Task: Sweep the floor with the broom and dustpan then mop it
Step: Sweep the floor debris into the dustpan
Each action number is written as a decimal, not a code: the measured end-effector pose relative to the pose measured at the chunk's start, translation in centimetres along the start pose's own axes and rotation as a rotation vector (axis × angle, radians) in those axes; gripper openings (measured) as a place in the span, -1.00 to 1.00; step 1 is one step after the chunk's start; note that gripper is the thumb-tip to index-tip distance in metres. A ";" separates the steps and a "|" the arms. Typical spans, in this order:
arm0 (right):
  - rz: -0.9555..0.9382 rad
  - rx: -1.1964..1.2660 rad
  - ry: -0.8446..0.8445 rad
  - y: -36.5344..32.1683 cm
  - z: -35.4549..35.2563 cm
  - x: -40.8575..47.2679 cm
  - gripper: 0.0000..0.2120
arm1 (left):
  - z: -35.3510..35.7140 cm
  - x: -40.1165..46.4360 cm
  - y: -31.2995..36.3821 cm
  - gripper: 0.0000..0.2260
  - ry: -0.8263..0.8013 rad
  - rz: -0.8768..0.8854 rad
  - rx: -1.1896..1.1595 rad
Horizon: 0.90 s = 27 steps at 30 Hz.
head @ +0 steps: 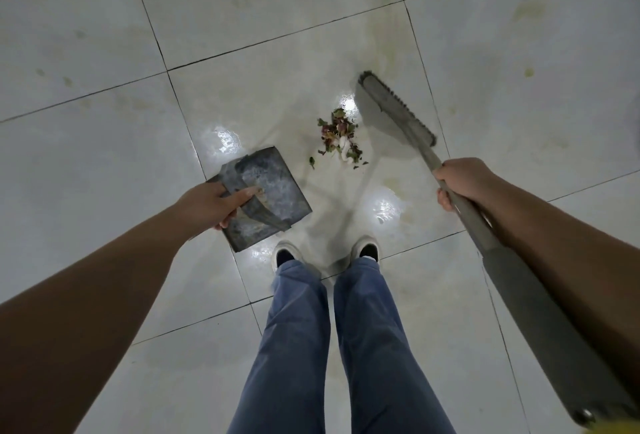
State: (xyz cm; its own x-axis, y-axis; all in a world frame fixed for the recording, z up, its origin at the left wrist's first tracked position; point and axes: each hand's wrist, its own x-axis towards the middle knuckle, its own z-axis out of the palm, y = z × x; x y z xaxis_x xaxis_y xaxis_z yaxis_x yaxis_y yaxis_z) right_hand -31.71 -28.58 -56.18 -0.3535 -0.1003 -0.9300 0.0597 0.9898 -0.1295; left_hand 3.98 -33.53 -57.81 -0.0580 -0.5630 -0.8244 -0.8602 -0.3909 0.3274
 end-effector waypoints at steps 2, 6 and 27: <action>-0.084 -0.131 0.001 -0.5 1.3 0.6 -0.80 | -0.2 0.0 0.0 -0.55 -0.007 0.002 0.019; -0.112 -0.206 -0.052 0.9 3.7 0.7 -0.89 | -0.3 0.1 0.3 -0.56 -0.062 -0.005 0.052; 0.210 0.374 -0.296 0.2 -3.2 0.3 -0.77 | -1.1 1.7 4.0 -0.52 -0.078 0.041 -0.030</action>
State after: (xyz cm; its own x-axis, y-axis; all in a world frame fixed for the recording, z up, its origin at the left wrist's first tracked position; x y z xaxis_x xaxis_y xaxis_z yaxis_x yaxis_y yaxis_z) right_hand -34.77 -28.04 -55.36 -0.0221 0.0185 -0.9996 0.4498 0.8931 0.0066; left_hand 1.00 -36.83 -57.42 -0.1331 -0.5211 -0.8430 -0.8408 -0.3910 0.3745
